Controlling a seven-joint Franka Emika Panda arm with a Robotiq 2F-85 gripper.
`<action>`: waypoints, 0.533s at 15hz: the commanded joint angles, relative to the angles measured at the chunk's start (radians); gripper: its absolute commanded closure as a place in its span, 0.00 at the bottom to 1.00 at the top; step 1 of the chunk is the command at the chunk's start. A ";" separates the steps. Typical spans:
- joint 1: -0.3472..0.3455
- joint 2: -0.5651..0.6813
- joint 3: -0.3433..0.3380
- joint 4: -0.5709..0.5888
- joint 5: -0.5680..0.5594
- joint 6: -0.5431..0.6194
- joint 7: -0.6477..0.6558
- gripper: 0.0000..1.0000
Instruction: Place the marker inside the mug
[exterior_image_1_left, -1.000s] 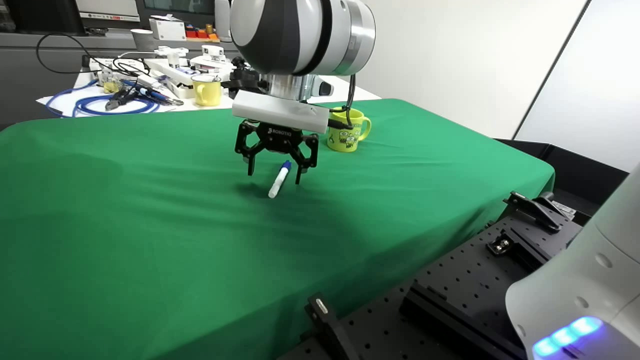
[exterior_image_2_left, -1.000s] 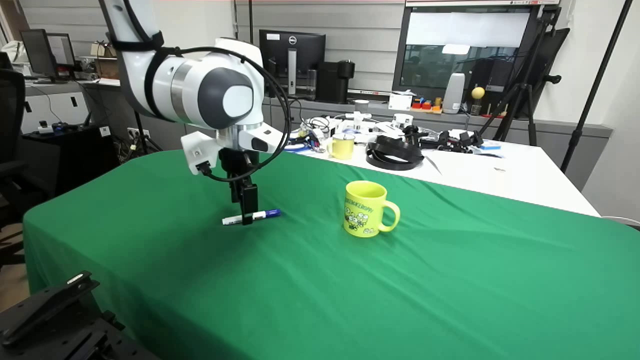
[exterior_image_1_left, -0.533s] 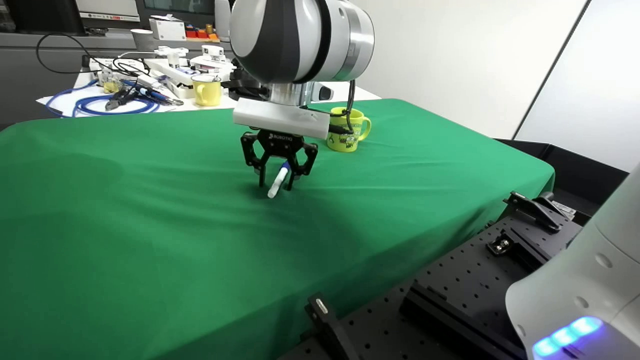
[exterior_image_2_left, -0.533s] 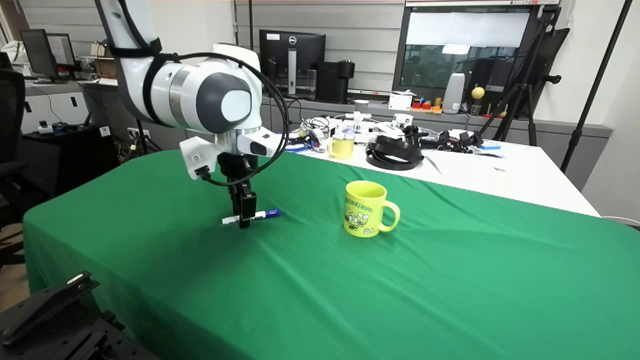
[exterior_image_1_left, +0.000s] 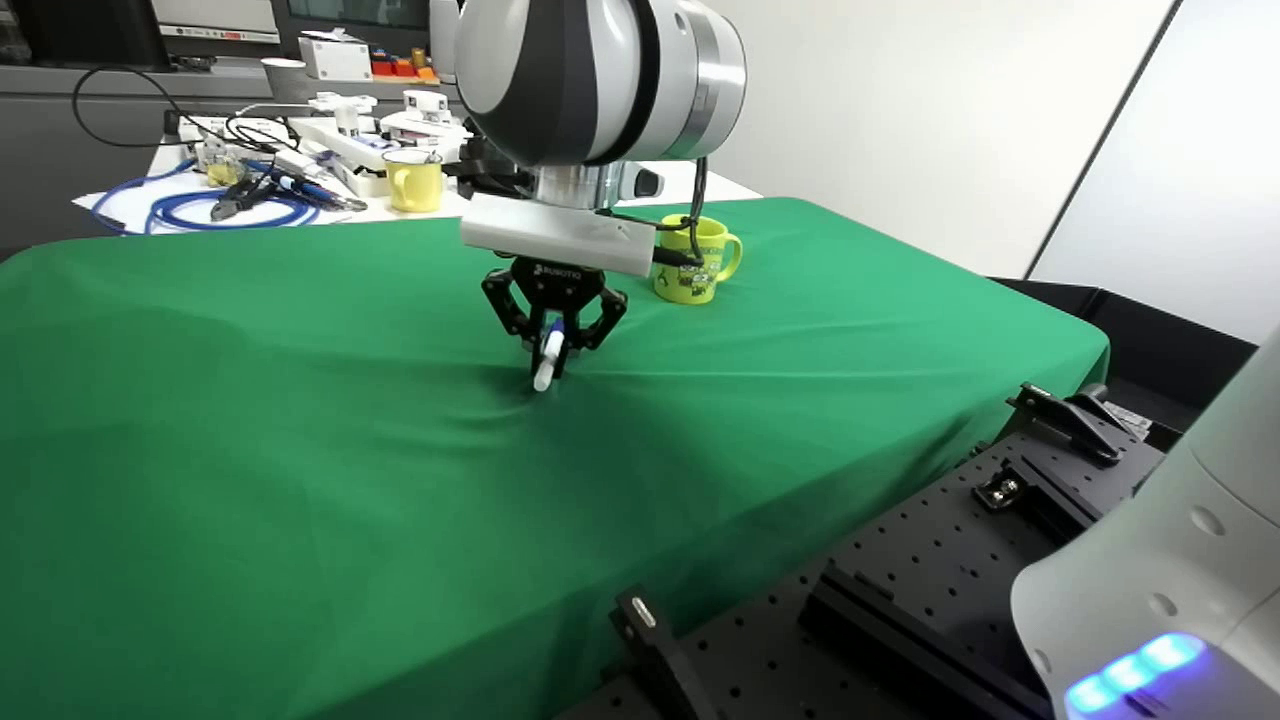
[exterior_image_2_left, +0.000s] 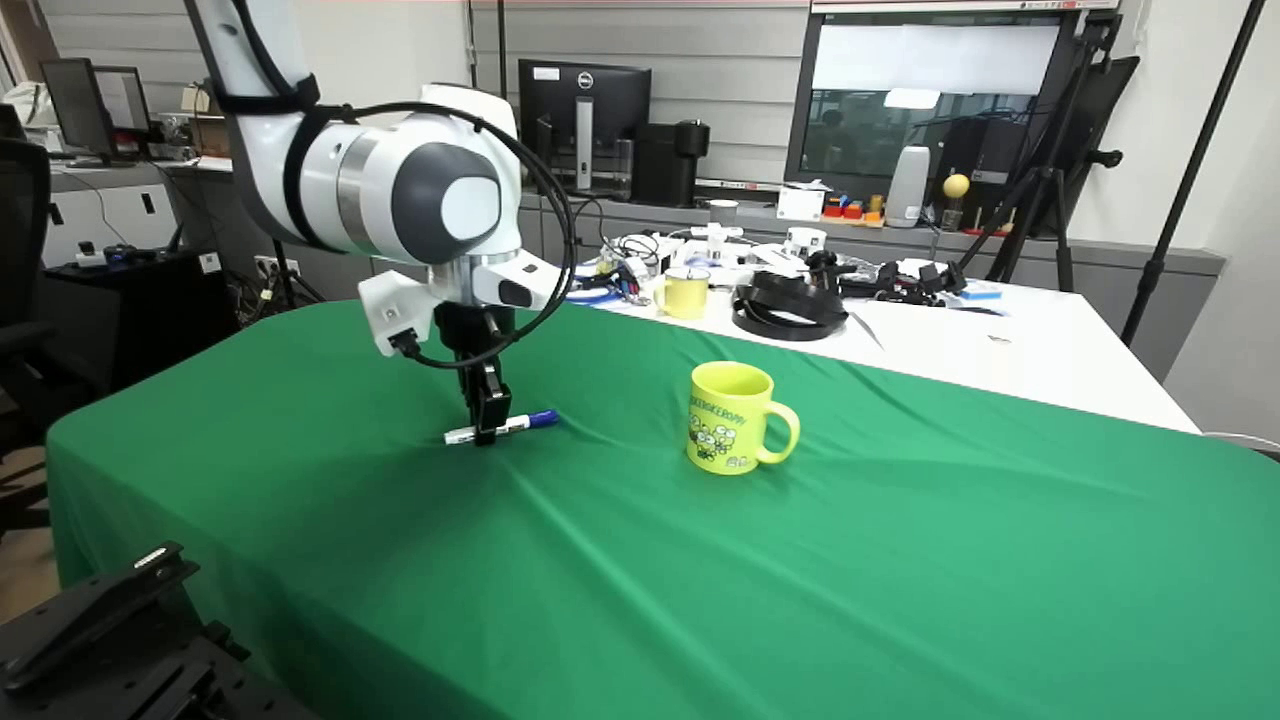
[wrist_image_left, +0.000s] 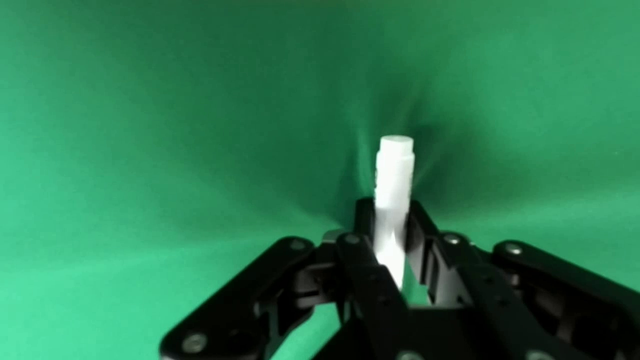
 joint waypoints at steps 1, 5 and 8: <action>0.022 0.009 -0.023 0.004 -0.038 0.000 0.057 0.94; 0.035 0.000 -0.040 0.005 -0.058 -0.007 0.076 0.96; 0.044 -0.017 -0.054 0.003 -0.079 -0.020 0.093 0.95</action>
